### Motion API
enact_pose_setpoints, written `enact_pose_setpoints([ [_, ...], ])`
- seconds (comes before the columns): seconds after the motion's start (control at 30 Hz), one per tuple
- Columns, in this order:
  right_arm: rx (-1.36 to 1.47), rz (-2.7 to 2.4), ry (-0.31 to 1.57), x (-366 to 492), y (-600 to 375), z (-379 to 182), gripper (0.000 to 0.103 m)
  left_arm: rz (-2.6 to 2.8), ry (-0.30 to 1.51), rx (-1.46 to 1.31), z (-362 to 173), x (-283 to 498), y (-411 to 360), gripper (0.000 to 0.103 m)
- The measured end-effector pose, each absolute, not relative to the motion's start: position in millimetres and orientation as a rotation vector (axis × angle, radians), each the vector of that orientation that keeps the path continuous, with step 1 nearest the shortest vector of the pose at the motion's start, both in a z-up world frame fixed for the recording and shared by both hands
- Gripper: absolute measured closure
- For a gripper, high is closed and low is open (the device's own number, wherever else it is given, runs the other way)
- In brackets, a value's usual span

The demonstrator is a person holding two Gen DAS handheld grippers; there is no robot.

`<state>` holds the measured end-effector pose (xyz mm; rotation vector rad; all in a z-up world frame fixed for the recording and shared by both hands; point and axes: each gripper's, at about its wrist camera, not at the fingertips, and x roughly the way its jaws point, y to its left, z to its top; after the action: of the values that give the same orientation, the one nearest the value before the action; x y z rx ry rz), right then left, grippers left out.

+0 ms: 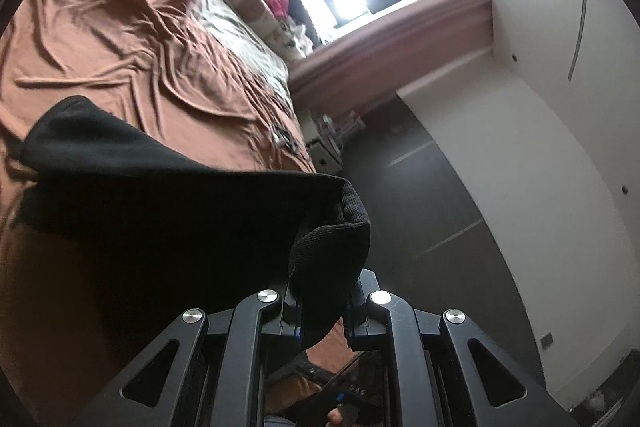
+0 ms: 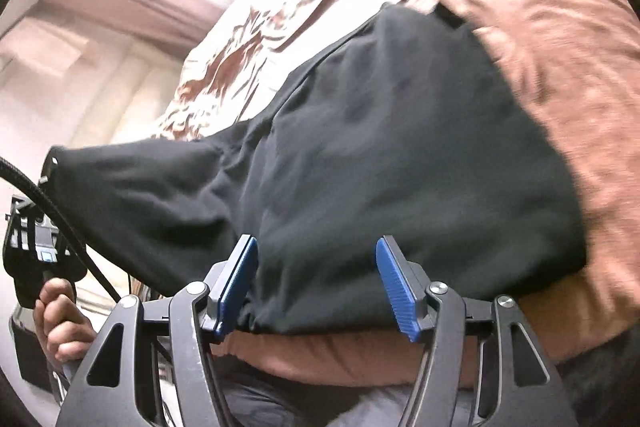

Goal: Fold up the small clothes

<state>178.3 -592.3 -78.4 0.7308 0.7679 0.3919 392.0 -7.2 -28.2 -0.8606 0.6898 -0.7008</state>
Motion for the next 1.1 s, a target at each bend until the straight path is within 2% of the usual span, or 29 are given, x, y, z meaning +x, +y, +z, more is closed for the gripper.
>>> enact_pose_setpoints([
  [0.4, 0.784, 0.279, 0.732, 121.2, -649.6, -83.9, 0.043, -0.793, 0.804, -0.77, -39.1, 411.4, -81.9, 0.089],
  [1.1, 0.834, 0.232, 0.713, 52.6, -718.7, -84.7, 0.043, -0.87, 1.127, -0.631, -124.3, 420.4, -224.9, 0.089],
])
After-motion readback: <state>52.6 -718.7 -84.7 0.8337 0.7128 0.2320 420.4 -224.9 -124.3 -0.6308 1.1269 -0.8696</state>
